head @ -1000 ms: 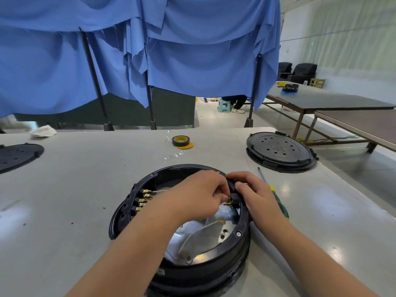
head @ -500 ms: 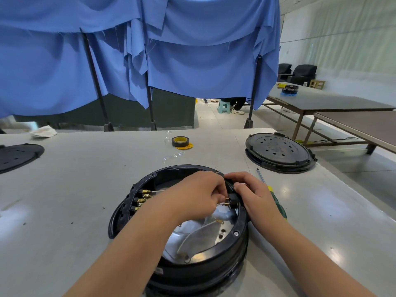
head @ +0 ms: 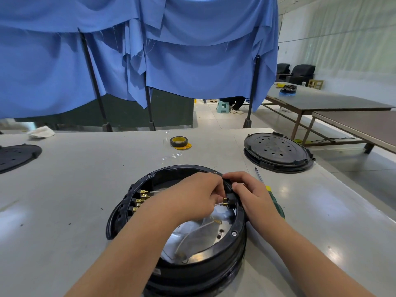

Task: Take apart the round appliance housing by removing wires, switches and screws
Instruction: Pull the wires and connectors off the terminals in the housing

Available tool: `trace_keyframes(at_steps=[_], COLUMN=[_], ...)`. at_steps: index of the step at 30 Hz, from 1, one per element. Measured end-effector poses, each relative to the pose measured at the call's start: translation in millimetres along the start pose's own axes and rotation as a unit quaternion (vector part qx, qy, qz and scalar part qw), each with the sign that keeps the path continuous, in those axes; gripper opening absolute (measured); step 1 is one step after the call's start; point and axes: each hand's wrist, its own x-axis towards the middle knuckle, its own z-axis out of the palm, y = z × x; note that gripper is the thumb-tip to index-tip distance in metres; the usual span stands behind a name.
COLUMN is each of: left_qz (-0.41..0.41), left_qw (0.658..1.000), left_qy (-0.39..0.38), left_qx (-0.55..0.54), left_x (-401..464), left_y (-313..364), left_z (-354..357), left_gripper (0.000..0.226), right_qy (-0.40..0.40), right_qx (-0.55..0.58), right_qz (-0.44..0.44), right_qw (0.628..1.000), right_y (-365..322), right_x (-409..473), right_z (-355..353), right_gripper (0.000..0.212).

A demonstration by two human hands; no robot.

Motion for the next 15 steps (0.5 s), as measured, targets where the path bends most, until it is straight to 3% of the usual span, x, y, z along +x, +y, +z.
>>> trace_keyframes(at_steps=[7,15], left_qz=[0.003,-0.007], left_qw=[0.993,0.997], left_qy=[0.002,-0.017], left_qx=[0.117,0.078], left_x=[1.8,1.8], left_y=[9.7,5.3], left_z=[0.6,-2.2], left_gripper=[0.013,0.013], right_qy=[-0.008,-0.008], right_qx=[-0.006,-0.014], right_qz=[-0.009,-0.004], right_qw=[1.000,1.000], right_y=[-2.4,-3.5], right_x=[-0.3,-0.3], right_z=[-0.5,-0.5], right_gripper=[0.036,0.035])
